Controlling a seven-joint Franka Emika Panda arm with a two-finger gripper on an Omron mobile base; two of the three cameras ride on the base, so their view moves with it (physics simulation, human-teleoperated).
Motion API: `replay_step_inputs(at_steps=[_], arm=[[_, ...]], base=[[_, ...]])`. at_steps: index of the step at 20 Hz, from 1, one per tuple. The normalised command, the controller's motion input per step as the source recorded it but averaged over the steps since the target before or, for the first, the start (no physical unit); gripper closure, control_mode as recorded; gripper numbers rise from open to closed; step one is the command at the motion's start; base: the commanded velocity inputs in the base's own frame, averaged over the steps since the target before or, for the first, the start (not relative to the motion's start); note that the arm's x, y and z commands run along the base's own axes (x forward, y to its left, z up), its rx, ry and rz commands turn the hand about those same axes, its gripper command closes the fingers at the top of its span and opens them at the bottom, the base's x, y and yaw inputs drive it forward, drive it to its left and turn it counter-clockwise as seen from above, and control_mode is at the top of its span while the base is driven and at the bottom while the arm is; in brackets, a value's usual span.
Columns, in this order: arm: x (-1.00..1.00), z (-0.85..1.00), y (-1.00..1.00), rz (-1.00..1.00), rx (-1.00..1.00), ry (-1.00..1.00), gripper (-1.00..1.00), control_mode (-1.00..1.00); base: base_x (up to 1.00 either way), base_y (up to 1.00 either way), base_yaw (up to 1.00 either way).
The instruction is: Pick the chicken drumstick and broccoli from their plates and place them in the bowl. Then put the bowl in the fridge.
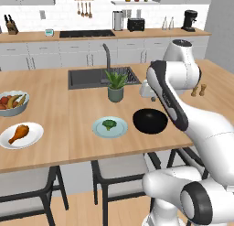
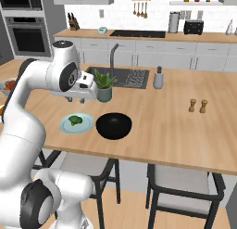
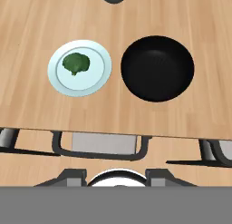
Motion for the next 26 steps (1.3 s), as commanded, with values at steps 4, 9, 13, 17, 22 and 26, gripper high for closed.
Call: replay_step_inputs(at_steps=[4, 9, 13, 17, 22, 26], arm=[[-0.03, -0.01, 0.22, 0.01, 0.0, 0.0, -1.0, -1.0], [0.13, -0.08, 0.95, 0.09, -0.07, 0.0, -1.0, -1.0], [0.6, -0.27, 0.9, 0.12, -0.07, 0.06, -1.0, -1.0], [0.58, -0.34, 0.67, 0.16, -0.09, 0.05, -1.0, -1.0], [0.33, -0.28, 0.11, 0.19, -0.02, 0.01, -1.0, -1.0], [0.32, -0.16, -0.07, 0.16, 0.0, 0.0, -1.0, -1.0]], base=[[0.0, 0.0, 0.0], [0.0, 0.0, 0.0], [0.0, 0.0, 0.0], [0.0, 0.0, 0.0], [0.0, 0.0, 0.0], [0.0, 0.0, 0.0]])
